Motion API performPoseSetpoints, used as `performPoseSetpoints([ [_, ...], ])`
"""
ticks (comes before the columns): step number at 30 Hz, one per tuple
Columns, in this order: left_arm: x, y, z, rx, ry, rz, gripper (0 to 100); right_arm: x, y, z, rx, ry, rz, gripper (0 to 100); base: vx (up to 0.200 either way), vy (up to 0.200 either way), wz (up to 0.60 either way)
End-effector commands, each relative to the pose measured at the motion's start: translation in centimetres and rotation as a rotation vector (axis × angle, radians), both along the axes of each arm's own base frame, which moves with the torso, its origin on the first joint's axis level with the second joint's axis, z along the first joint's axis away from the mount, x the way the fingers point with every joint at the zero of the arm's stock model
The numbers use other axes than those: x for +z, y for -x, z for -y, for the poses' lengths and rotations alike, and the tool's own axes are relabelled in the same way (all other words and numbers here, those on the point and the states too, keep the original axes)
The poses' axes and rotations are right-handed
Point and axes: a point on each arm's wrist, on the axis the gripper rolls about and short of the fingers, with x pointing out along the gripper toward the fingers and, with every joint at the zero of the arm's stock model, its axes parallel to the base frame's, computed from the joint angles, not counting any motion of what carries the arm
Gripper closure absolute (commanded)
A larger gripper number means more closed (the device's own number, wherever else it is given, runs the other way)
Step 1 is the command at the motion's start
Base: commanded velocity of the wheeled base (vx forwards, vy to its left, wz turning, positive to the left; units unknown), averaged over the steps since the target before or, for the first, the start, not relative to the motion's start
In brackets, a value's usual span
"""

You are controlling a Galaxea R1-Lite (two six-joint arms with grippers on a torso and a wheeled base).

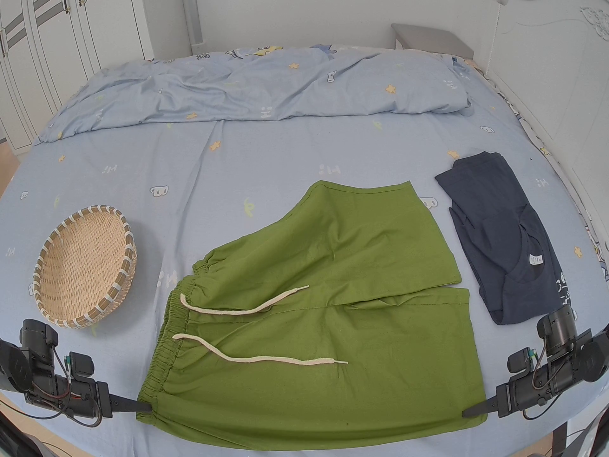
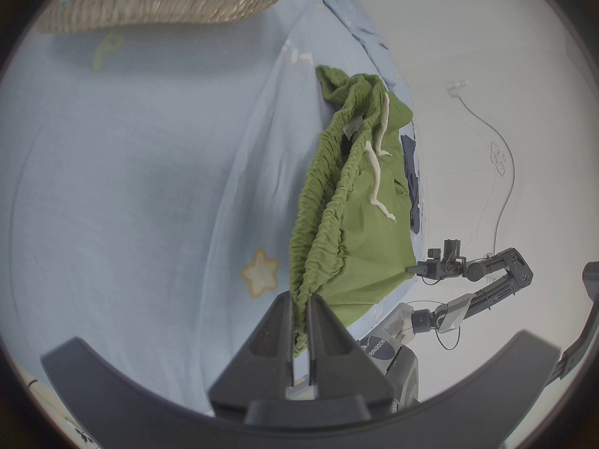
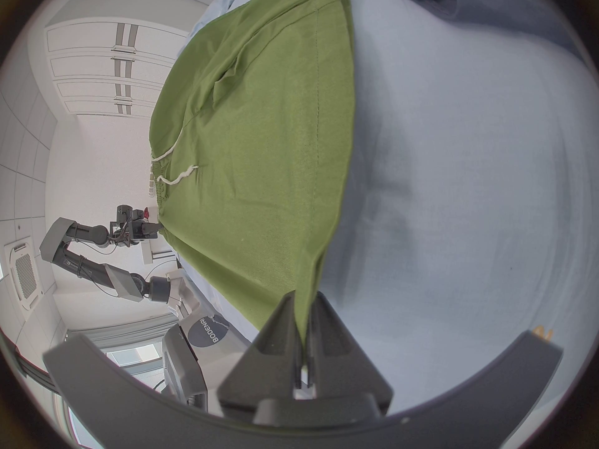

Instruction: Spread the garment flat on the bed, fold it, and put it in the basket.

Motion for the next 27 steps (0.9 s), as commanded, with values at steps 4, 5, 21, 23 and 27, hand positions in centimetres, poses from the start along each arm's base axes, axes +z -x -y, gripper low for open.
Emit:
performPoseSetpoints([
  [4,-0.50,0.35,0.24,-0.006,0.010,-0.035,100,-0.35,0.28,-0.05,0.006,0.002,-0.024,100,0.000,0.000,0.00],
  [5,-0.61,0.28,0.40,-0.019,0.013,-0.042,100,-0.39,0.31,-0.05,0.006,0.002,-0.027,100,0.000,0.000,0.00],
  [21,-1.12,0.04,0.86,-0.052,0.010,-0.077,0,-0.28,0.34,-0.09,0.012,-0.008,-0.021,0,0.000,0.000,0.00],
  [23,-1.03,0.05,0.85,-0.051,0.015,-0.074,0,-0.22,0.33,-0.07,0.010,-0.008,-0.016,0,0.000,0.000,0.00],
  [27,-0.83,0.10,0.86,-0.047,0.030,-0.079,0,0.11,0.00,0.13,-0.003,-0.012,0.015,0,0.000,0.000,0.00],
])
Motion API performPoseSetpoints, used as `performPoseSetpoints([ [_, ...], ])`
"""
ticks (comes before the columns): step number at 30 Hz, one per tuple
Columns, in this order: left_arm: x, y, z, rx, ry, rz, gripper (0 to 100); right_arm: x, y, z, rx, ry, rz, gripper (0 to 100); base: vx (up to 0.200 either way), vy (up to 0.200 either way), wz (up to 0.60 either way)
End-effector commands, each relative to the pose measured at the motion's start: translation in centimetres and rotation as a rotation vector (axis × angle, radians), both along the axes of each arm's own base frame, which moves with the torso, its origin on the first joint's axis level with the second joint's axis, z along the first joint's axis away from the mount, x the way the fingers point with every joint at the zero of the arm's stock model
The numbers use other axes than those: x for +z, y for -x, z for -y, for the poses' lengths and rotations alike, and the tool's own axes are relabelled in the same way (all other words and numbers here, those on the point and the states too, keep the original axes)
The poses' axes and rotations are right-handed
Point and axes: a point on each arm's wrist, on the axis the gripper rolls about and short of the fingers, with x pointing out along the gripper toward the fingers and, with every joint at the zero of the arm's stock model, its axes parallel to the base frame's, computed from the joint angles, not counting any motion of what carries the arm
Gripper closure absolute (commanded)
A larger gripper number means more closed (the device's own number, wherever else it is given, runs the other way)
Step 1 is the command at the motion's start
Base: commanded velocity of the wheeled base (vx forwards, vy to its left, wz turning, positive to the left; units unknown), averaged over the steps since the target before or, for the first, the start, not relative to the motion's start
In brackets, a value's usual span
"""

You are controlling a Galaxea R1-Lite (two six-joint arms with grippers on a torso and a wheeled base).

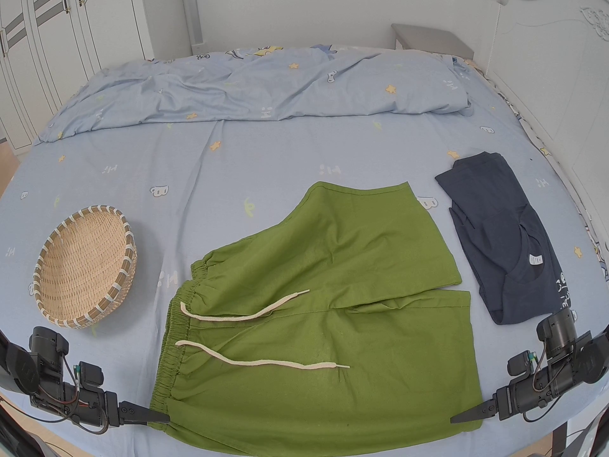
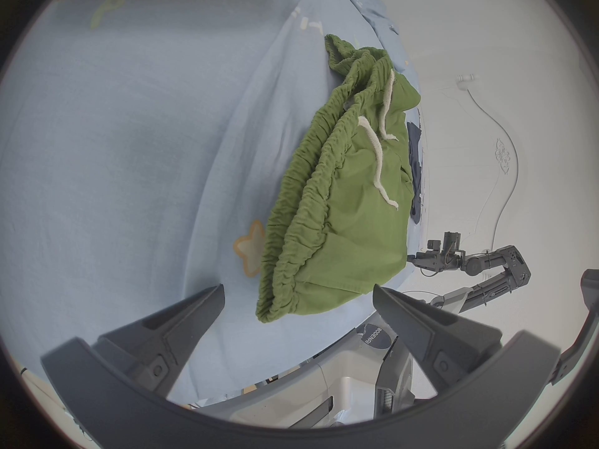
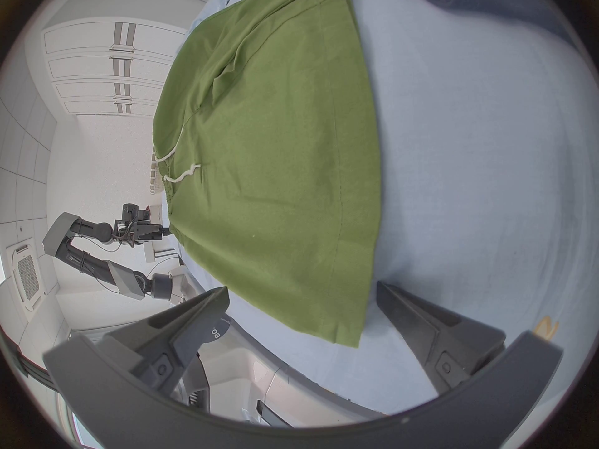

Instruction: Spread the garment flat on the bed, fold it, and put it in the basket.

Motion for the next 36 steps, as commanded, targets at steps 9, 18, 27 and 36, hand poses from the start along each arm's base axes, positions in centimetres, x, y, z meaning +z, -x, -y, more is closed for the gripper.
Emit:
performPoseSetpoints([
  [9,4.1,-1.1,-0.7,0.128,0.058,-0.003,0,3.7,-1.0,1.4,-0.093,0.002,0.239,0,0.000,0.000,0.00],
  [18,6.1,-4.7,-1.7,0.198,0.091,0.005,0,5.9,-2.4,1.7,-0.108,0.002,0.364,0,0.000,0.000,0.00],
  [27,5.8,-15.2,-1.6,0.204,0.163,-0.079,0,11.2,-7.7,1.7,-0.107,-0.006,0.553,0,0.000,0.000,0.00],
  [36,5.2,-21.7,0.3,0.173,0.197,-0.095,0,14.1,-13.0,0.6,-0.085,0.004,0.621,0,0.000,0.000,0.00],
])
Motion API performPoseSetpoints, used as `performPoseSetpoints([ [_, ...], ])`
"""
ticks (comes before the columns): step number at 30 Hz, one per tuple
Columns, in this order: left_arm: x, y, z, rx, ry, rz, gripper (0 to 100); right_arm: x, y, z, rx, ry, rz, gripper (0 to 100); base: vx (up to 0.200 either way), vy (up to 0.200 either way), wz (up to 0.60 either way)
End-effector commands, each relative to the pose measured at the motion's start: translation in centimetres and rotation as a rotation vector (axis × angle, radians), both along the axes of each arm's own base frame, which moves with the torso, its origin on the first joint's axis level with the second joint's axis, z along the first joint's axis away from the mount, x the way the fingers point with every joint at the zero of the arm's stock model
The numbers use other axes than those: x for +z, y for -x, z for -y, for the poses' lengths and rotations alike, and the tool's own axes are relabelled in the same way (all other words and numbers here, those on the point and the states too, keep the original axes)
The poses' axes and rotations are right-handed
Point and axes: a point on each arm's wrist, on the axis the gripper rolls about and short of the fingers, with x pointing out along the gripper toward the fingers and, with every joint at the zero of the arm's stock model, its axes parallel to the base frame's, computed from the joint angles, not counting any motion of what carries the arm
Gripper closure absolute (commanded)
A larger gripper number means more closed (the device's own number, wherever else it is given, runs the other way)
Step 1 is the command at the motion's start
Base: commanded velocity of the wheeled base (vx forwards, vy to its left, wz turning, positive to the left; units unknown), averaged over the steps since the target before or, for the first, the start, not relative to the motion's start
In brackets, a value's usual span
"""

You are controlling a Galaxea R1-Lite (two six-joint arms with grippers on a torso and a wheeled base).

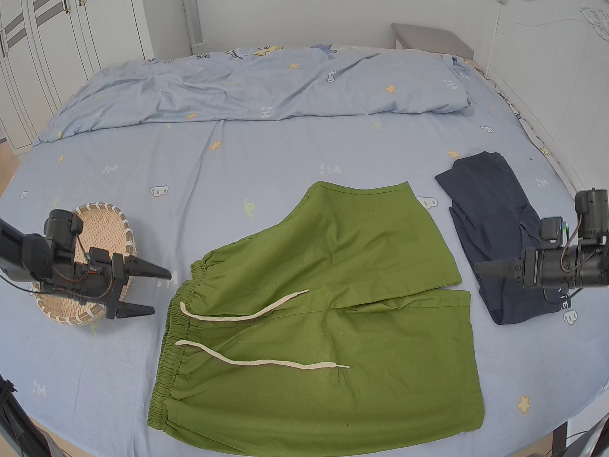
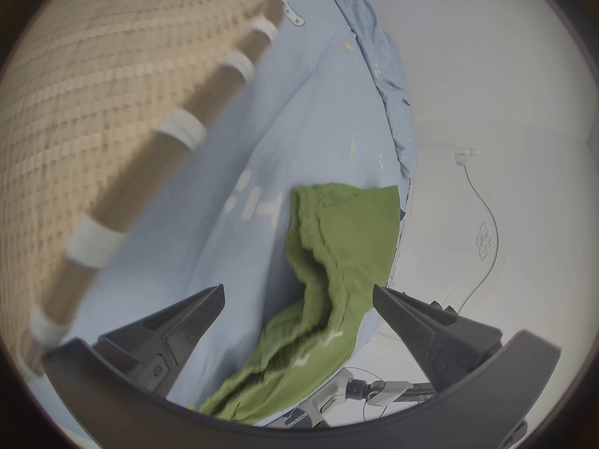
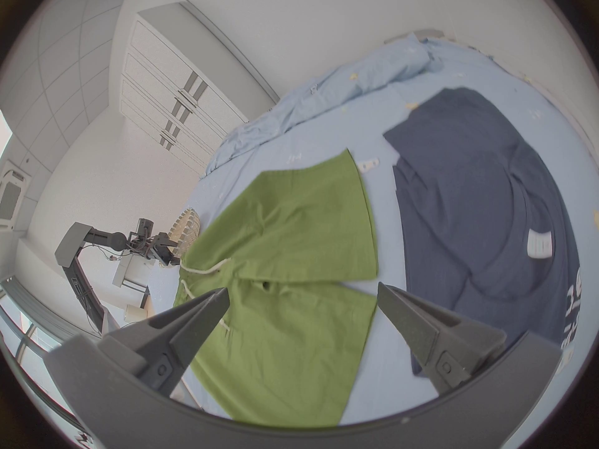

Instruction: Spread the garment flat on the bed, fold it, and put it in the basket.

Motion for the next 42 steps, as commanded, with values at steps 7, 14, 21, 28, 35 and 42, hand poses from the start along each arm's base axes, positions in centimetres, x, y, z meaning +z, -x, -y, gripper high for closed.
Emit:
performPoseSetpoints([
  [7,-1.7,-7.3,3.7,-0.031,0.080,-0.096,0,0.2,-4.5,-2.2,0.043,0.027,0.004,0,0.000,0.000,0.00],
  [14,-1.7,-7.9,5.5,-0.077,0.077,-0.085,0,-0.1,-4.8,-2.1,0.042,0.025,-0.003,0,0.000,0.000,0.00],
  [21,-3.3,-8.8,6.8,-0.105,0.070,-0.116,0,-0.3,-4.9,-2.0,0.036,0.024,-0.011,0,0.000,0.000,0.00],
  [28,-3.3,-8.7,7.1,-0.116,0.069,-0.114,100,-0.3,-4.9,-2.1,0.039,0.025,-0.013,0,0.000,0.000,0.00],
  [35,-2.7,-8.6,7.4,-0.124,0.066,-0.095,100,-0.5,-4.9,-2.2,0.043,0.026,-0.018,0,0.000,0.000,0.00],
  [42,1.7,-6.8,7.5,-0.143,0.053,0.028,100,-0.5,-4.9,-2.2,0.044,0.028,-0.019,0,0.000,0.000,0.00],
])
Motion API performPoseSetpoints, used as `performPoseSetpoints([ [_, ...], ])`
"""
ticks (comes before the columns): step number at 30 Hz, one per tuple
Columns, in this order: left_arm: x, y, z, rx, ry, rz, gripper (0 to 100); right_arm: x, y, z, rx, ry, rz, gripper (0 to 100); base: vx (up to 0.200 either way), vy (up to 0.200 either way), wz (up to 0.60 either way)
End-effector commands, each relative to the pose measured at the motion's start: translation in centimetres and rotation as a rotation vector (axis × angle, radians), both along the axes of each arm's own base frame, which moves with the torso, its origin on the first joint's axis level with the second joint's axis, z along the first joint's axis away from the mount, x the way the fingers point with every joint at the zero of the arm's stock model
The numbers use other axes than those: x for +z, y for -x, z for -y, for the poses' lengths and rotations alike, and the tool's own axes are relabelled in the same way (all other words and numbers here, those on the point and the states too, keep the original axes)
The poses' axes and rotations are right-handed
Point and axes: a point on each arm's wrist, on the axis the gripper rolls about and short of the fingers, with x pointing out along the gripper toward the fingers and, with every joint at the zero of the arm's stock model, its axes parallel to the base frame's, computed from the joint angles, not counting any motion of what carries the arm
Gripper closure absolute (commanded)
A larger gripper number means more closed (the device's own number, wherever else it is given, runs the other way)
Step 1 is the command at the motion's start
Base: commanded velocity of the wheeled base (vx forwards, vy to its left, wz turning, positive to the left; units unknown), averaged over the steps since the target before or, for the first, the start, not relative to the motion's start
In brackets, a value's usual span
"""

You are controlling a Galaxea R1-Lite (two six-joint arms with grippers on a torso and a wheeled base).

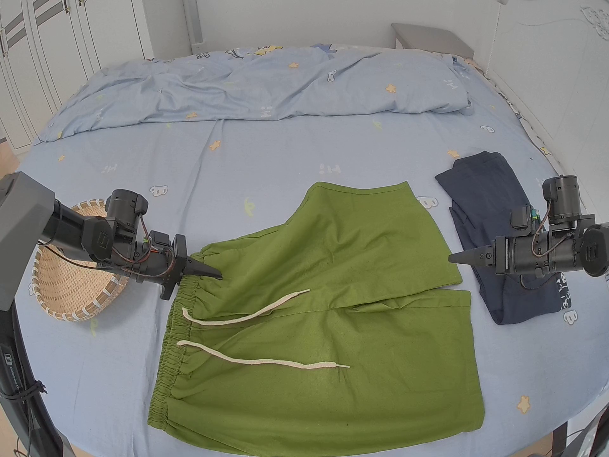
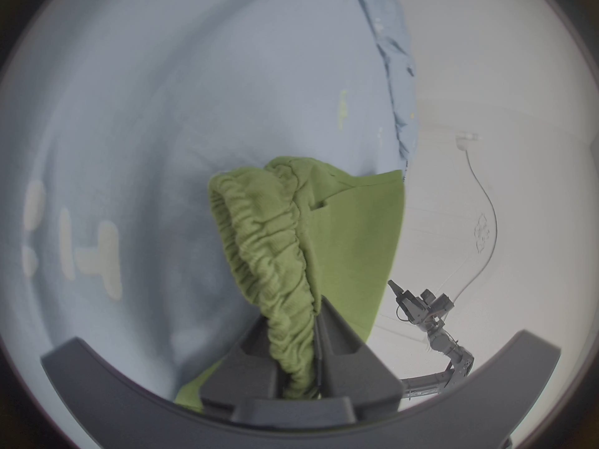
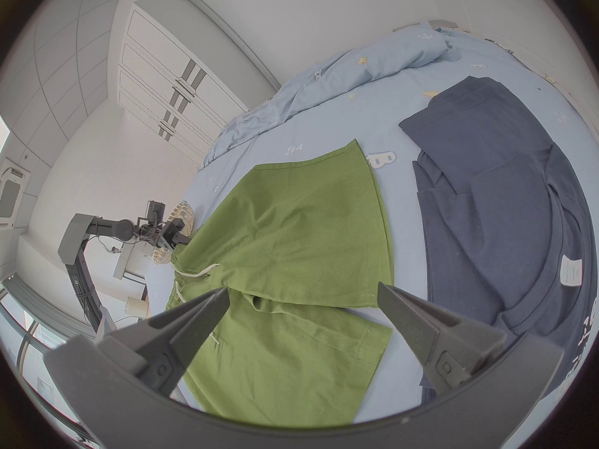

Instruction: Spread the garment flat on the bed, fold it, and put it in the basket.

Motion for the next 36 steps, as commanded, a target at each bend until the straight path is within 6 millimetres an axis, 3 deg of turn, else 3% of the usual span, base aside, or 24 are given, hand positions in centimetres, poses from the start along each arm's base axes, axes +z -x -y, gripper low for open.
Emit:
performPoseSetpoints([
  [1,4.0,2.0,0.4,-0.027,-0.008,0.121,100,0.1,0.0,0.0,0.001,0.000,0.004,0,0.000,0.000,0.00],
  [6,5.3,4.2,0.5,-0.052,-0.089,0.289,100,0.0,0.1,-0.1,0.003,0.001,0.004,0,0.000,0.000,0.00],
  [11,4.5,4.7,1.0,-0.064,-0.145,0.382,100,0.0,0.1,-0.1,0.005,0.001,0.004,0,0.000,0.000,0.00],
  [16,2.4,5.2,1.2,-0.052,-0.220,0.510,100,0.0,0.1,-0.1,0.005,0.001,0.004,0,0.000,0.000,0.00],
  [21,0.4,4.3,1.3,-0.035,-0.321,0.517,100,-0.1,0.1,-0.3,0.011,0.003,-0.003,0,0.000,0.000,0.00],
  [30,-0.3,3.4,0.9,-0.007,-0.341,0.497,100,-0.1,0.1,-0.4,0.013,0.003,-0.003,0,0.000,0.000,0.00],
  [31,-0.2,3.4,0.9,-0.003,-0.338,0.499,0,-0.1,0.1,-0.4,0.014,0.003,-0.003,0,0.000,0.000,0.00],
  [36,0.3,3.5,0.9,0.022,-0.312,0.485,0,-0.1,0.1,-0.4,0.013,0.003,-0.003,0,0.000,0.000,0.00],
])
